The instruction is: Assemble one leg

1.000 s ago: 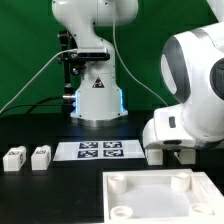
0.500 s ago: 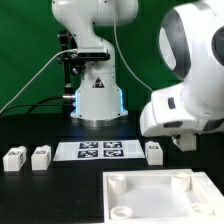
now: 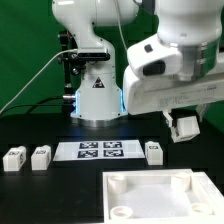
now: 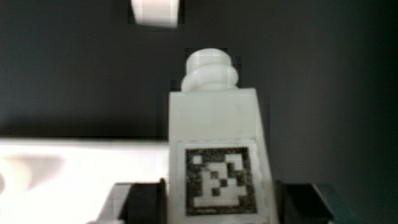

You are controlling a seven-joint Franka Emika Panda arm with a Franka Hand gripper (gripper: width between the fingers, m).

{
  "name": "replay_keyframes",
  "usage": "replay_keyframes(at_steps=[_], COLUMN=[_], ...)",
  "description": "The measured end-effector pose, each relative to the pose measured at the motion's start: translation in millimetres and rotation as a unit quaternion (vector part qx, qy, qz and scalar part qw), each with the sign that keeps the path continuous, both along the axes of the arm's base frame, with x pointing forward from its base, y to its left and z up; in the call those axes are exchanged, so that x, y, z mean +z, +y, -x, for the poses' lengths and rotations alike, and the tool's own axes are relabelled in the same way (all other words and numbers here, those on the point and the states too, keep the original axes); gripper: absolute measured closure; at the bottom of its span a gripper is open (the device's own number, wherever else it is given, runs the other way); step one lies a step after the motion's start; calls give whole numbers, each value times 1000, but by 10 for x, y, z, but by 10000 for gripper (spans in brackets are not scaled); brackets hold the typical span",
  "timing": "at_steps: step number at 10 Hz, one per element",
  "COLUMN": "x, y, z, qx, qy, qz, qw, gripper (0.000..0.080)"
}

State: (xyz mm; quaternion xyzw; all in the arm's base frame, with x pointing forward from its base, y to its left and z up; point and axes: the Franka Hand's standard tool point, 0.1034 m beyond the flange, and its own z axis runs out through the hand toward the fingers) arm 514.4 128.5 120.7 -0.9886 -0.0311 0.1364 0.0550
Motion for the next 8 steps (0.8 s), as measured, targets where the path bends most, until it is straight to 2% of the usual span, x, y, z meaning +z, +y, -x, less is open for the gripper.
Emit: replay_keyframes(at_steps=[3,4,5,6,7,8], x=[-54,-76,-51,38,223,327], y=[-24,-29,-29,-54,-52,-14], z=[-87,-51,-127,-245,-466,-607], qx=[-15,-16,-21,-23,-30,-33], qy=[-159,-180,-230,-261,-312,-345], qz=[-8,-9,-14,-16,-22,-27], qw=[987,983,973,965,949,938], gripper=[506,506,506,506,506,506])
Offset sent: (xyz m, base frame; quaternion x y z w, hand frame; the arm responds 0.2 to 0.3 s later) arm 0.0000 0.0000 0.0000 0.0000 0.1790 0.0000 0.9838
